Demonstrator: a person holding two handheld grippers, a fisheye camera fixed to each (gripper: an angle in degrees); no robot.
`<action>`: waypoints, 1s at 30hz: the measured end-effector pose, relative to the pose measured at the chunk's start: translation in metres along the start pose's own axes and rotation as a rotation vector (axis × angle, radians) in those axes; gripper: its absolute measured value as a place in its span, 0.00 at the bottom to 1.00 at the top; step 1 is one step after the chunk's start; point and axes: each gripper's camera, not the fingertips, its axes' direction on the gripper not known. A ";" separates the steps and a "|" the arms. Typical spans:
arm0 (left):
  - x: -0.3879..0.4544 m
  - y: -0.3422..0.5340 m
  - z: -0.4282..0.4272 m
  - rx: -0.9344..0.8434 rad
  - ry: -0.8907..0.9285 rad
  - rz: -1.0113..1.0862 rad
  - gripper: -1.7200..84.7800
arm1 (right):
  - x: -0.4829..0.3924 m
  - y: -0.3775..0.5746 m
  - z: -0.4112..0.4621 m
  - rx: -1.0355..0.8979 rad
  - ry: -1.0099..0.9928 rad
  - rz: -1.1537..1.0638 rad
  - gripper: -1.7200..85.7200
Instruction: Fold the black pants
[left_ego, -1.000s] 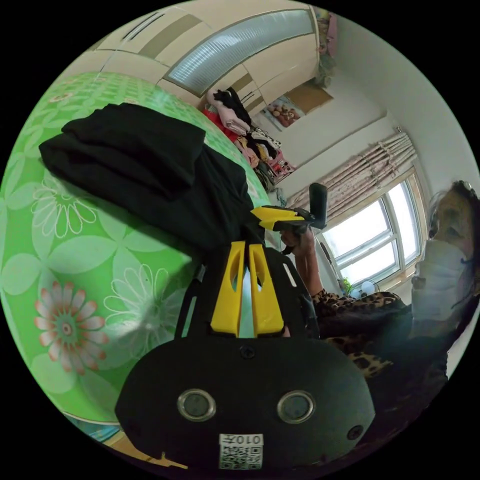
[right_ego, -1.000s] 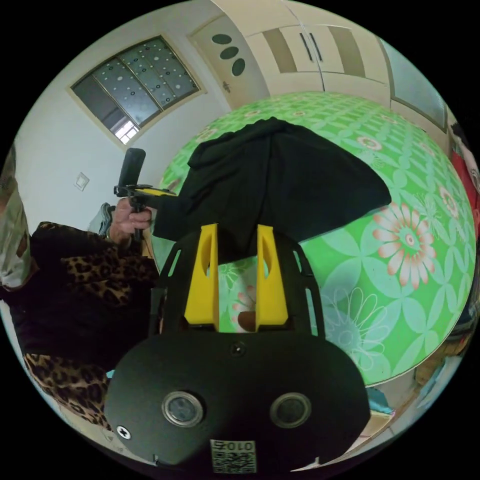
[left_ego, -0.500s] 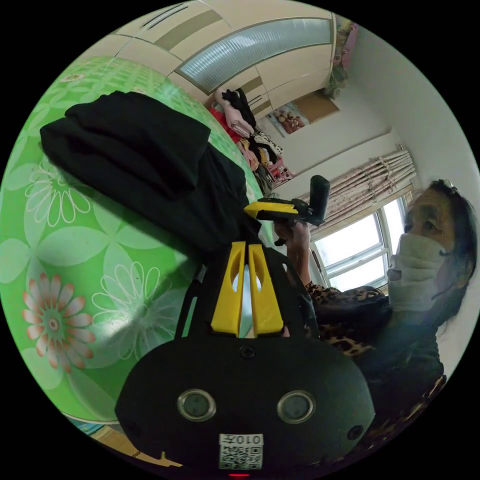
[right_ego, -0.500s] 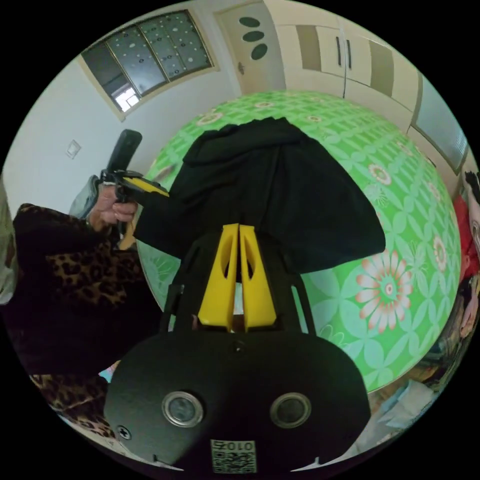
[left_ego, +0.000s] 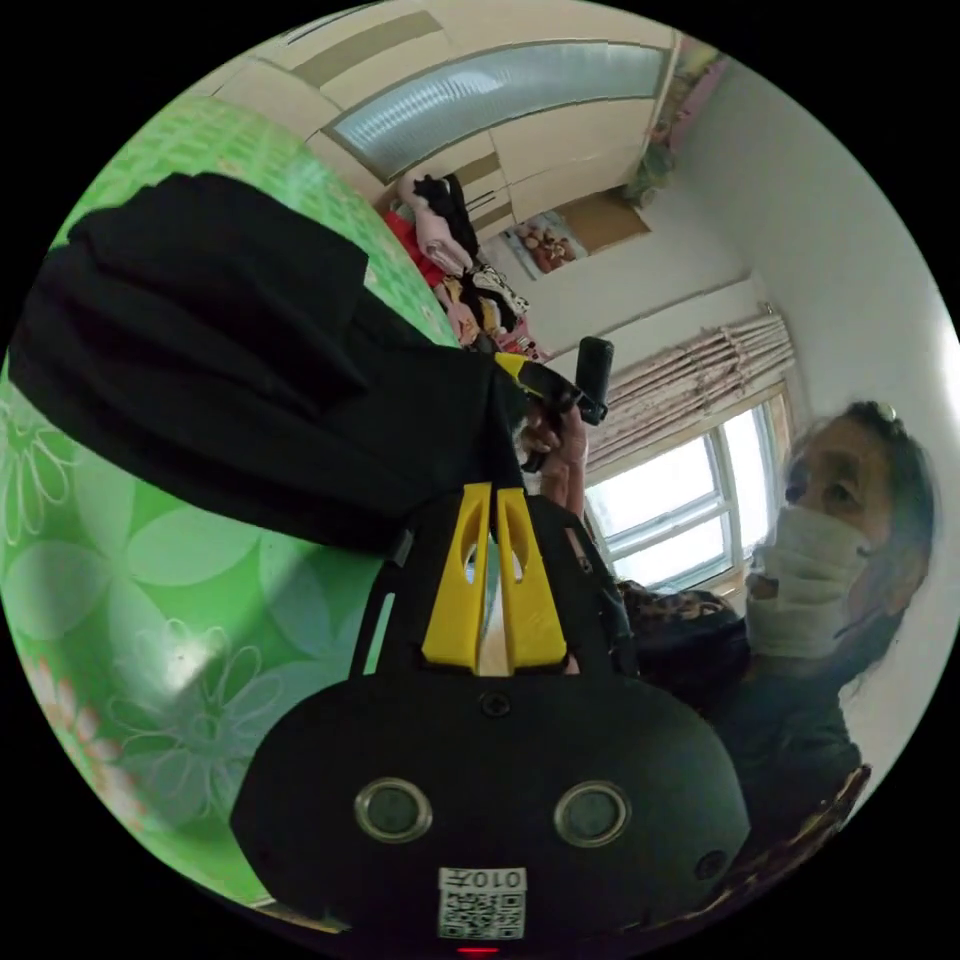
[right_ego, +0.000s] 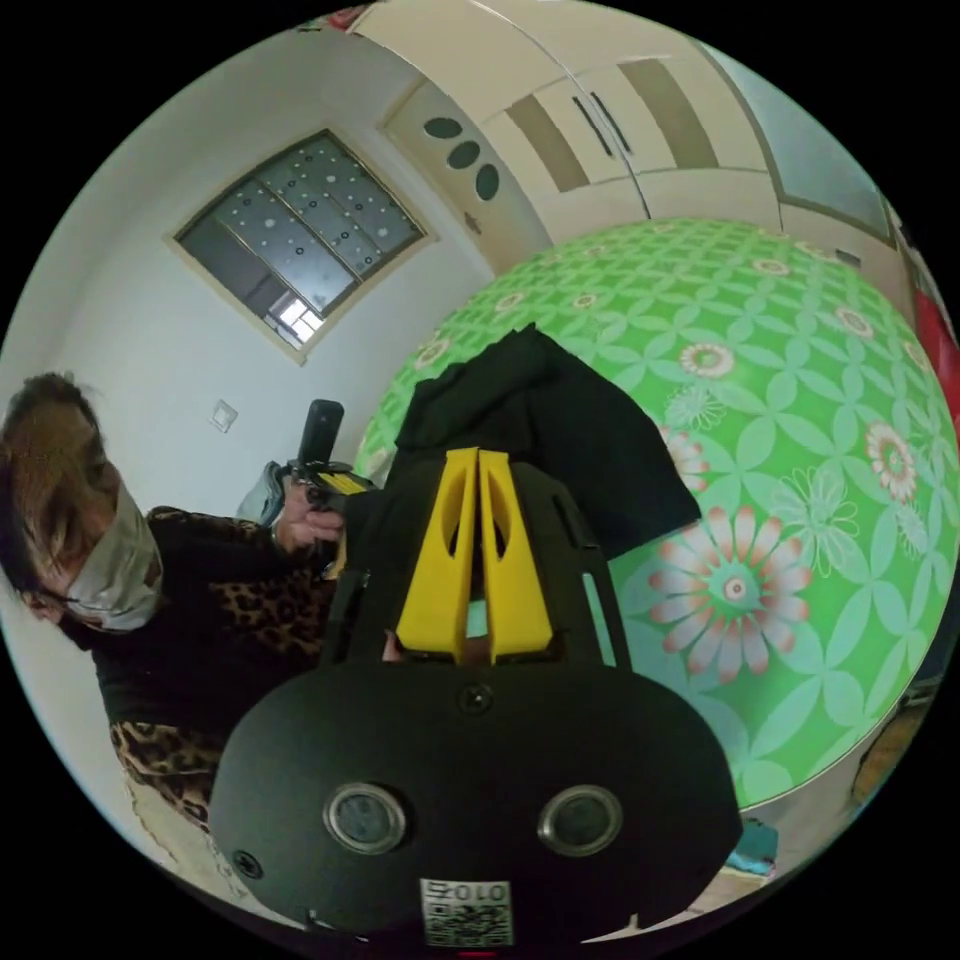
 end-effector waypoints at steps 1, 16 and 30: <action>0.006 -0.004 0.001 0.005 0.020 0.018 0.02 | -0.006 -0.002 -0.008 0.005 0.004 -0.037 0.04; -0.021 -0.007 0.036 -0.177 -0.099 -0.116 0.02 | 0.047 0.025 0.014 -0.045 0.098 0.089 0.11; 0.002 -0.002 0.044 -0.127 -0.131 -0.073 0.02 | 0.061 -0.054 0.082 -0.214 0.278 0.047 0.05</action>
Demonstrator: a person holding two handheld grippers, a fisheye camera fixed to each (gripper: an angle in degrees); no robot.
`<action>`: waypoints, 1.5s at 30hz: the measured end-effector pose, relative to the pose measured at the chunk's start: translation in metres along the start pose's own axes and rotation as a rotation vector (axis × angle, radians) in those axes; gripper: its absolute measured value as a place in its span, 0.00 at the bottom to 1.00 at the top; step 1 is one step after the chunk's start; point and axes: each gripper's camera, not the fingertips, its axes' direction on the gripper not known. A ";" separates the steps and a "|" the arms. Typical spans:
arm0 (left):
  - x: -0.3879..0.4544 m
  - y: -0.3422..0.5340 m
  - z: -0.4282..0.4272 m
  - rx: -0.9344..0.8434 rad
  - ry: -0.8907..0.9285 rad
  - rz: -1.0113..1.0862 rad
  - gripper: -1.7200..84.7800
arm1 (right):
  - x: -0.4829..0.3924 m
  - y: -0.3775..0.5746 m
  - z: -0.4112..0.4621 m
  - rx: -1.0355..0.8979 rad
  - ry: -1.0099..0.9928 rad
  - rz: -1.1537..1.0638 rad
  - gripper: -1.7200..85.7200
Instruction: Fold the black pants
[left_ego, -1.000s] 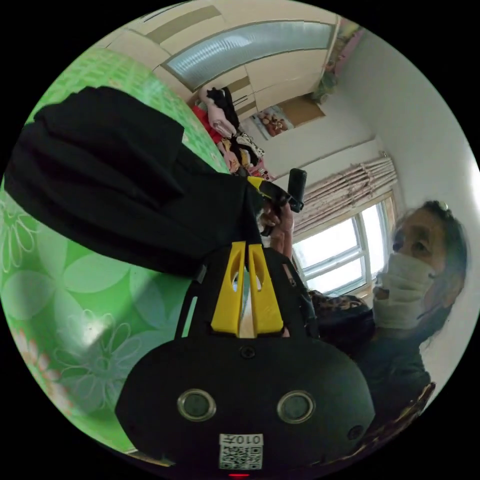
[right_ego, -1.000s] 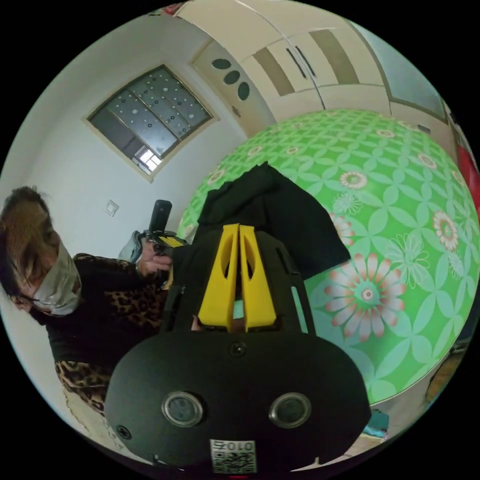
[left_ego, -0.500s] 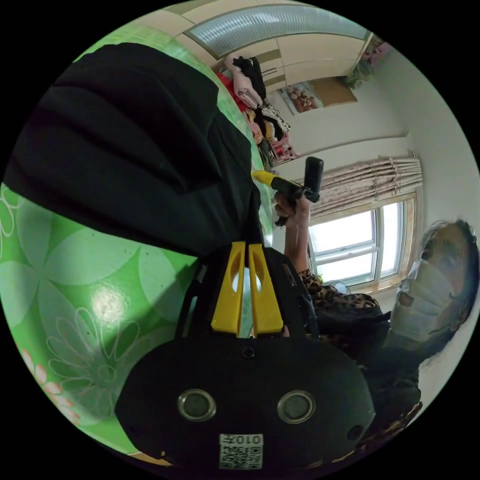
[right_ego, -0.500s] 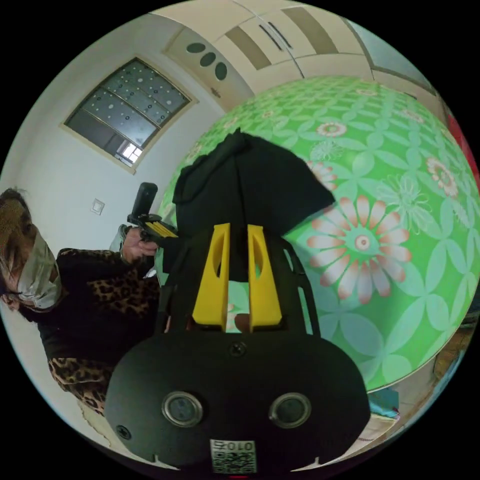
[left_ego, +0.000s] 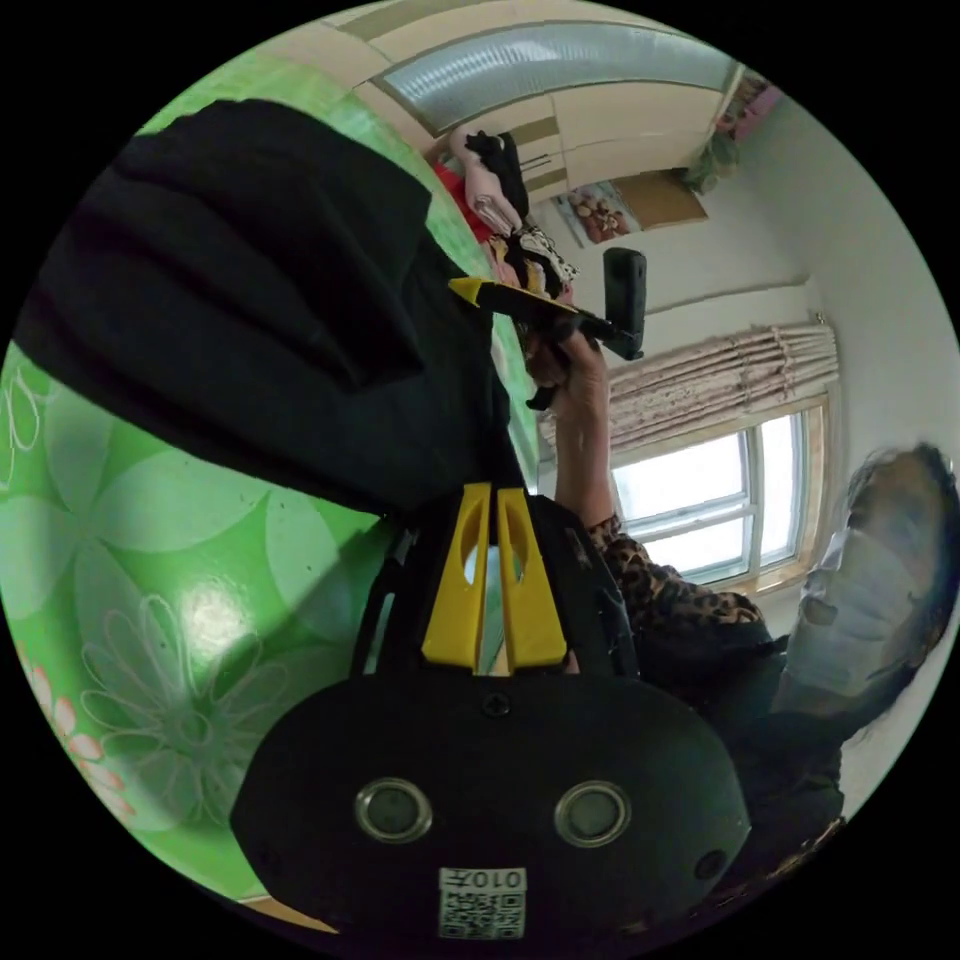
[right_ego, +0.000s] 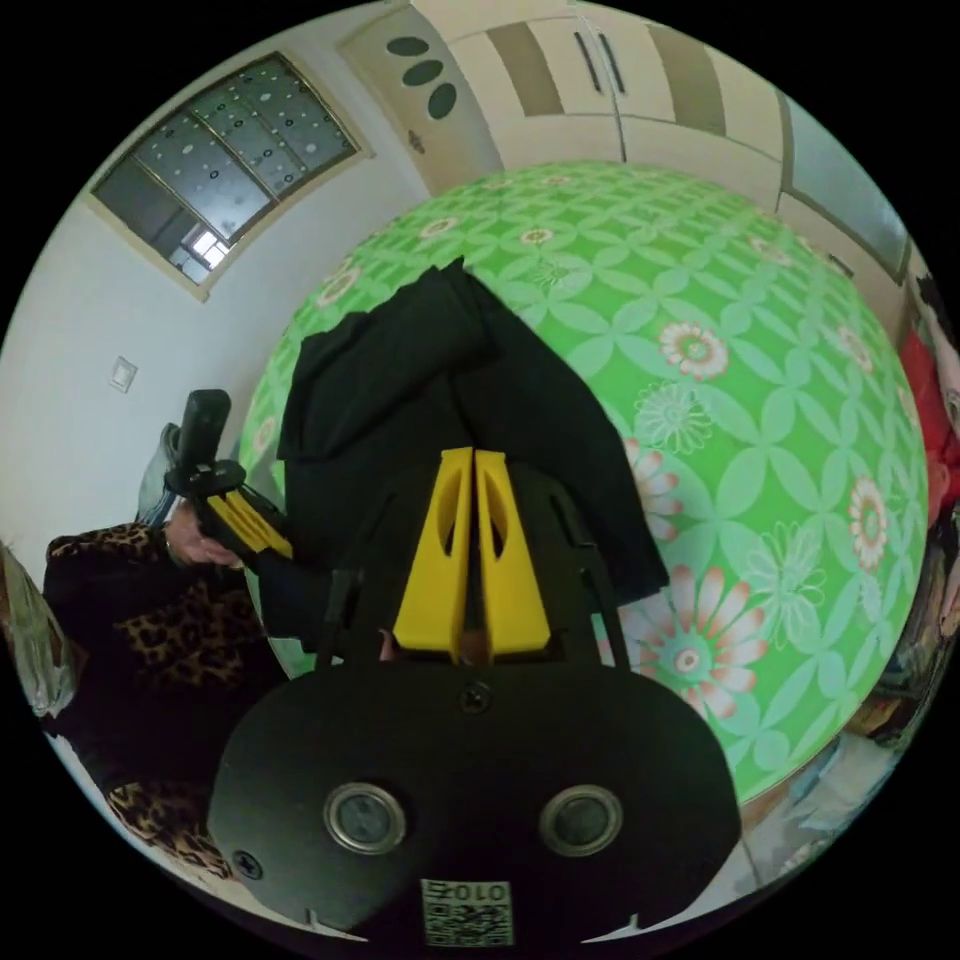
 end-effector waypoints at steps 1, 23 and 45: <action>0.001 0.001 0.002 -0.020 -0.036 0.004 0.02 | 0.007 -0.001 0.001 0.010 -0.020 0.018 0.05; 0.012 -0.024 -0.083 0.059 -0.502 0.209 0.02 | -0.001 0.078 0.028 0.019 -0.117 0.133 0.06; 0.005 -0.057 -0.131 0.054 -0.651 0.186 0.02 | -0.059 0.043 0.152 -0.121 -0.226 0.053 0.05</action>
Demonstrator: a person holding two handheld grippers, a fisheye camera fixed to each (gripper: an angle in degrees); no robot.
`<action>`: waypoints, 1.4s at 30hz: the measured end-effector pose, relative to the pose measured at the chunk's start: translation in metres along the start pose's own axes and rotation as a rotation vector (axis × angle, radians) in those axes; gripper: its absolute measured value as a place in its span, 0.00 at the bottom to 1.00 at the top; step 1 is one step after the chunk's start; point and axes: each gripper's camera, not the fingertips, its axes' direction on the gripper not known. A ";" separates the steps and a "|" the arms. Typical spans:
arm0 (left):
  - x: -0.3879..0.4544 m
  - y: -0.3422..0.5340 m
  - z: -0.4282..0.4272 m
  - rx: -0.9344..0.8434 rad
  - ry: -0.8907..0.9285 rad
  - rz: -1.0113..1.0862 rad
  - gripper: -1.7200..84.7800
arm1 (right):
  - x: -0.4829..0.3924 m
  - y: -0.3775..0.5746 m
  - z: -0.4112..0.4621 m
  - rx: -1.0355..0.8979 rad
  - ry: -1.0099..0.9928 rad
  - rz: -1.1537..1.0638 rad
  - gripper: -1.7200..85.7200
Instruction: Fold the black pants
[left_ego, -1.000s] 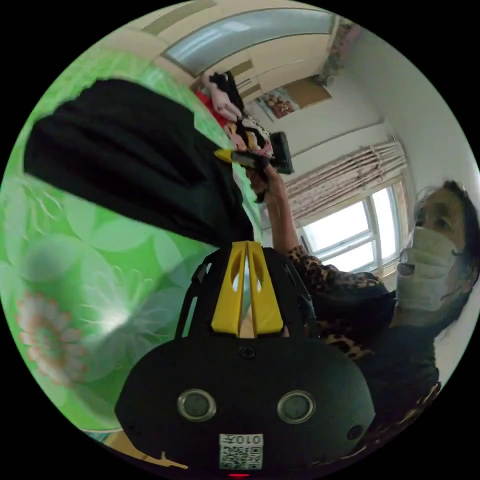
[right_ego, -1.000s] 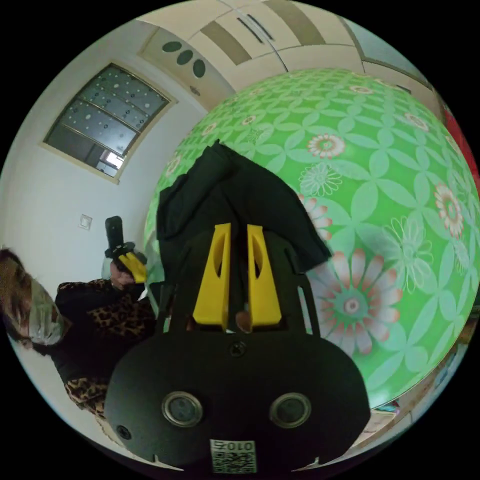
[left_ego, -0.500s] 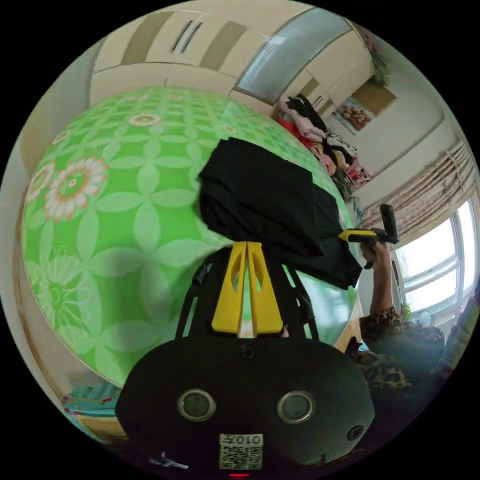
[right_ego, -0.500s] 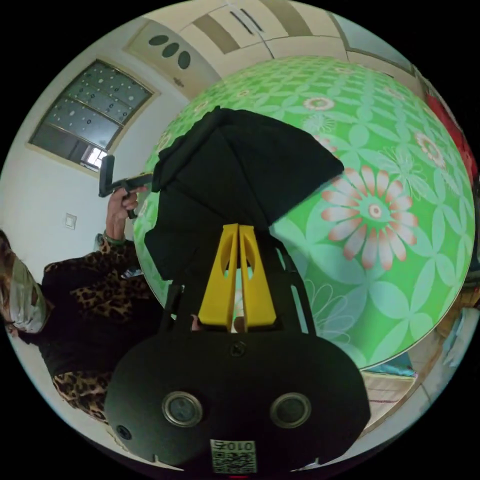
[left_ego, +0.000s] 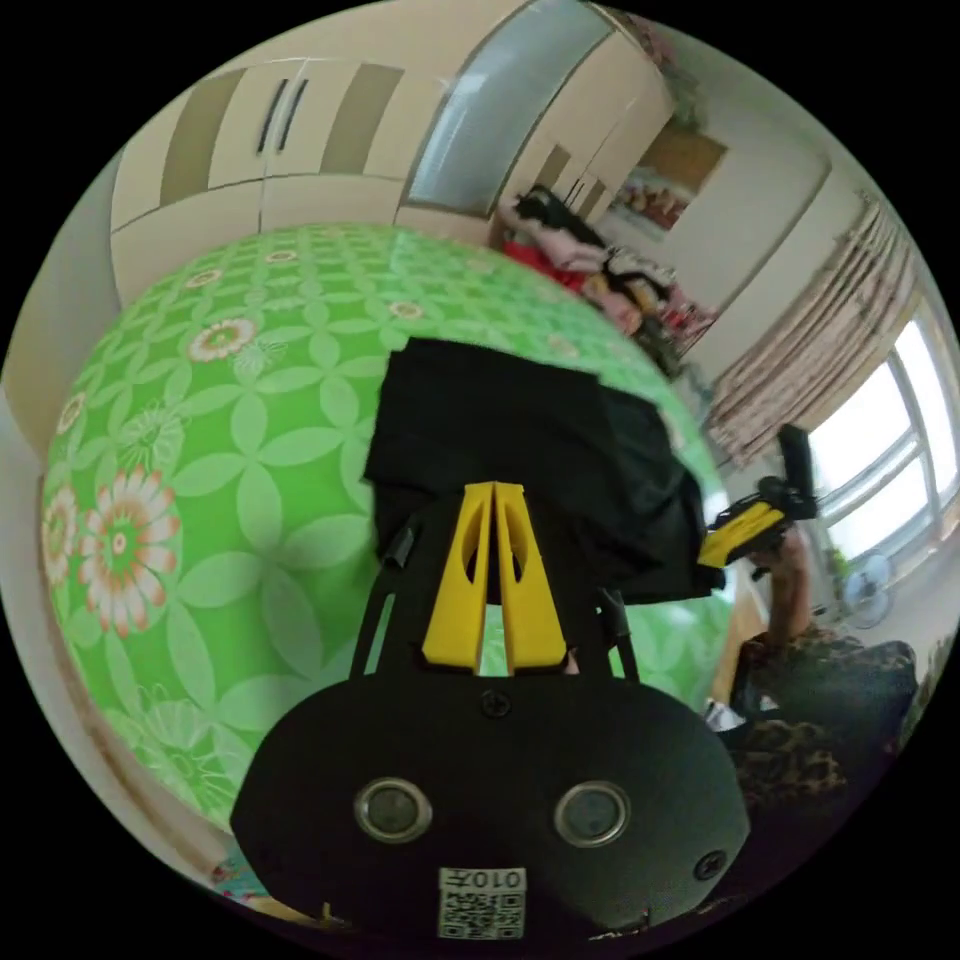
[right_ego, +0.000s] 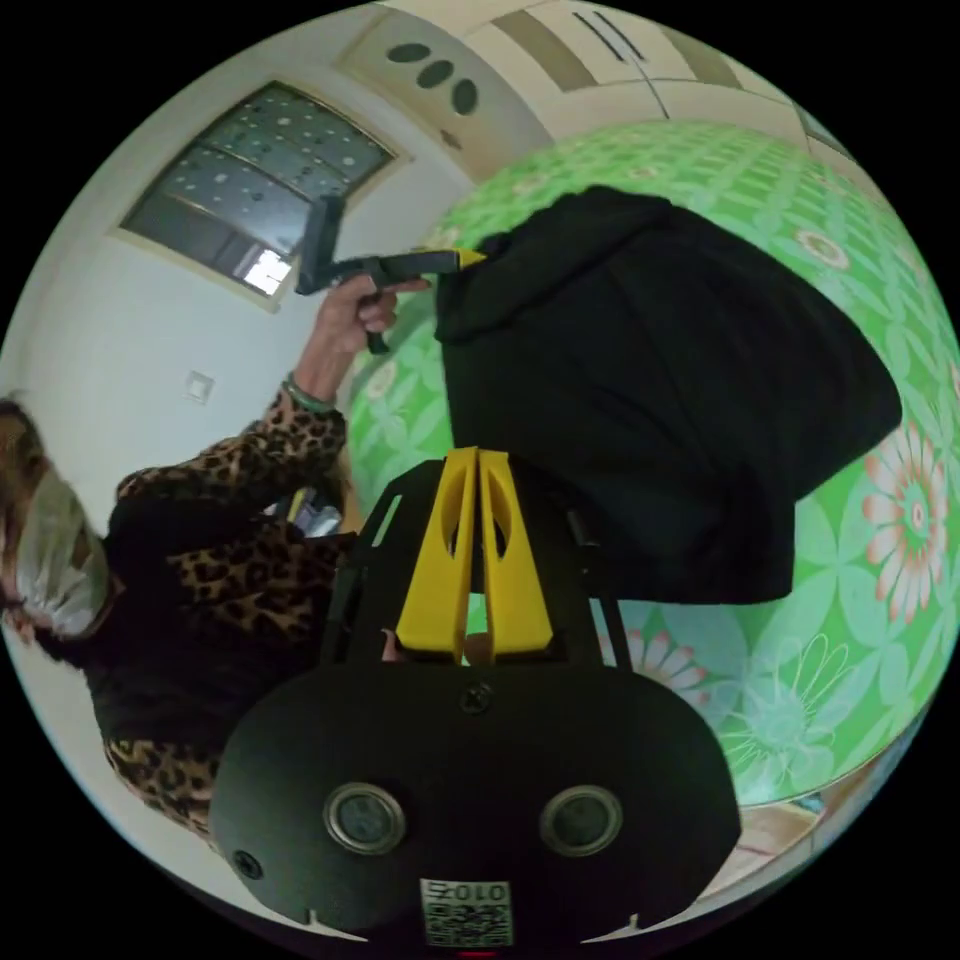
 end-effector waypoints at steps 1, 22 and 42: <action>-0.014 -0.002 0.002 -0.011 0.052 -0.045 0.02 | 0.004 0.003 0.006 0.000 -0.076 -0.007 0.05; -0.117 0.090 -0.053 0.275 0.484 -0.465 0.02 | 0.035 -0.294 0.017 -0.019 0.019 -0.091 0.13; -0.146 0.104 -0.068 0.338 0.492 -0.467 0.03 | 0.068 -0.374 0.060 -0.036 -0.138 -0.220 0.06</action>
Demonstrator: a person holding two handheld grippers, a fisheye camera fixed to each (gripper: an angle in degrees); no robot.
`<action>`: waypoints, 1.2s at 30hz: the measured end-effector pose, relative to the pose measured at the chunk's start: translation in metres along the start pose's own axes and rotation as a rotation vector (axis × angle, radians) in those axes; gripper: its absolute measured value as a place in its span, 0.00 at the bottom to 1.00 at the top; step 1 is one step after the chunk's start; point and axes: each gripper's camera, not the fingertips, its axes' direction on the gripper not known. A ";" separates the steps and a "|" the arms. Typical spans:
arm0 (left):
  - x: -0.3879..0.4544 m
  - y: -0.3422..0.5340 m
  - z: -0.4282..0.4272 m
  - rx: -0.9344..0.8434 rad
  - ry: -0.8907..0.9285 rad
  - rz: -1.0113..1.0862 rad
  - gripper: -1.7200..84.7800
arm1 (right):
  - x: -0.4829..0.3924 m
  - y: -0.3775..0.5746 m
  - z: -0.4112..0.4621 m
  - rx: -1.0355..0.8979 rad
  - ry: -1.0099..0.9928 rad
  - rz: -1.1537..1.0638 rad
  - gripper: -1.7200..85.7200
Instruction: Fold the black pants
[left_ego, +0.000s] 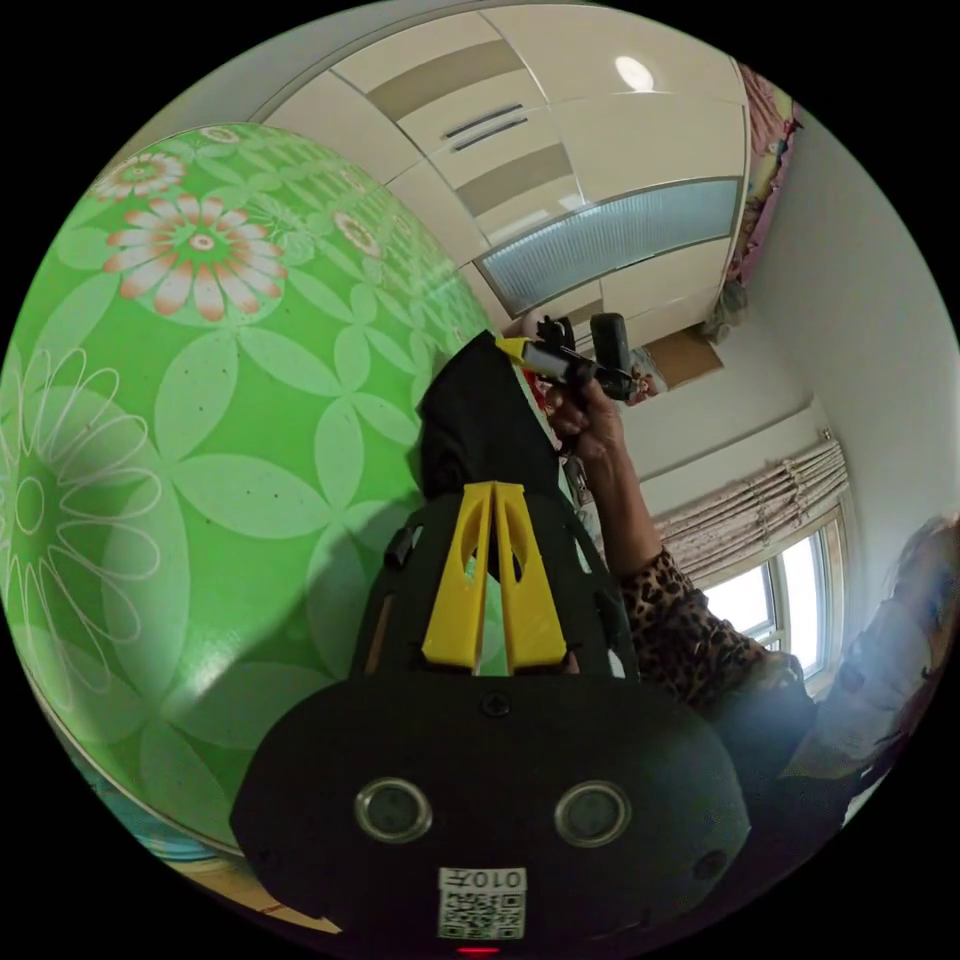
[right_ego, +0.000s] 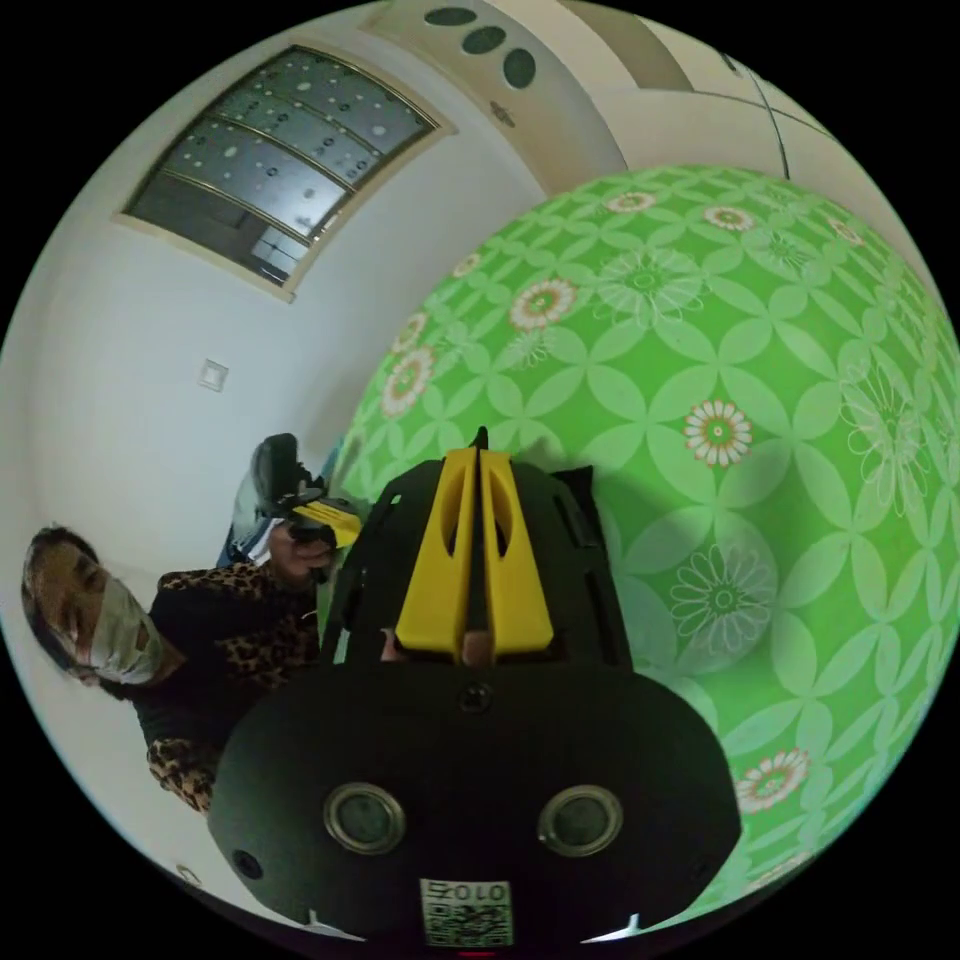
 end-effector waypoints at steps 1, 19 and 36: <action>0.000 0.000 -0.002 0.015 -0.003 -0.009 0.03 | -0.003 0.005 -0.006 0.027 -0.044 -0.018 0.06; -0.011 -0.002 -0.012 0.154 0.078 0.004 0.16 | -0.114 0.048 -0.072 0.131 -0.109 -0.216 0.05; 0.036 0.030 0.024 0.169 0.104 0.289 0.05 | -0.149 0.128 -0.151 0.211 -0.103 -0.206 0.05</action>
